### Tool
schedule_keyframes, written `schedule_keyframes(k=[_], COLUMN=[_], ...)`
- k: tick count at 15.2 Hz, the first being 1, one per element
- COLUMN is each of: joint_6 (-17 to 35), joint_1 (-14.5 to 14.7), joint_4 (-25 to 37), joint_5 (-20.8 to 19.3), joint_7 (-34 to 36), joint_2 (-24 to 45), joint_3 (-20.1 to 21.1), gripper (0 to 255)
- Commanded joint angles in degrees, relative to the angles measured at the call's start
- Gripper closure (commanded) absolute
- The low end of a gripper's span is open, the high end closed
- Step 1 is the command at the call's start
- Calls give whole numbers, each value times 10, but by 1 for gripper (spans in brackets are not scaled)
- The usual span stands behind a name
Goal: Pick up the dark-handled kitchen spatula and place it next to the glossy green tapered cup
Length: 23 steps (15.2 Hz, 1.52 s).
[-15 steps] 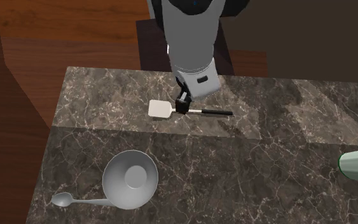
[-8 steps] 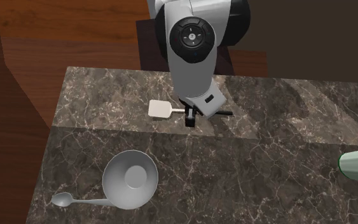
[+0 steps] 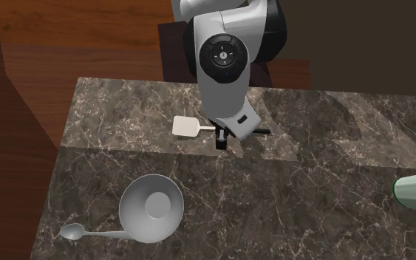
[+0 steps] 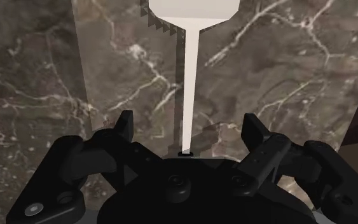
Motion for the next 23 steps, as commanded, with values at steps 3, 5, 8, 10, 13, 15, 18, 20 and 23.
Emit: schedule_keyframes(k=[3, 5, 8, 10, 13, 15, 18, 20, 23], joint_6=[0, 0, 0, 0, 0, -16, -41, -57, -81], joint_1=[0, 0, 0, 0, 0, 0, 0, 0, 0], joint_4=[0, 0, 0, 0, 0, 11, 28, 40, 59], joint_5=[0, 0, 0, 0, 0, 0, 0, 0, 1], joint_7=[0, 0, 0, 0, 0, 2, 4, 6, 7], joint_2=[0, 0, 0, 0, 0, -6, -13, -18, -23], joint_3=[0, 0, 0, 0, 0, 4, 9, 12, 17], gripper=[0, 255, 255, 255, 255, 255, 255, 255, 255])
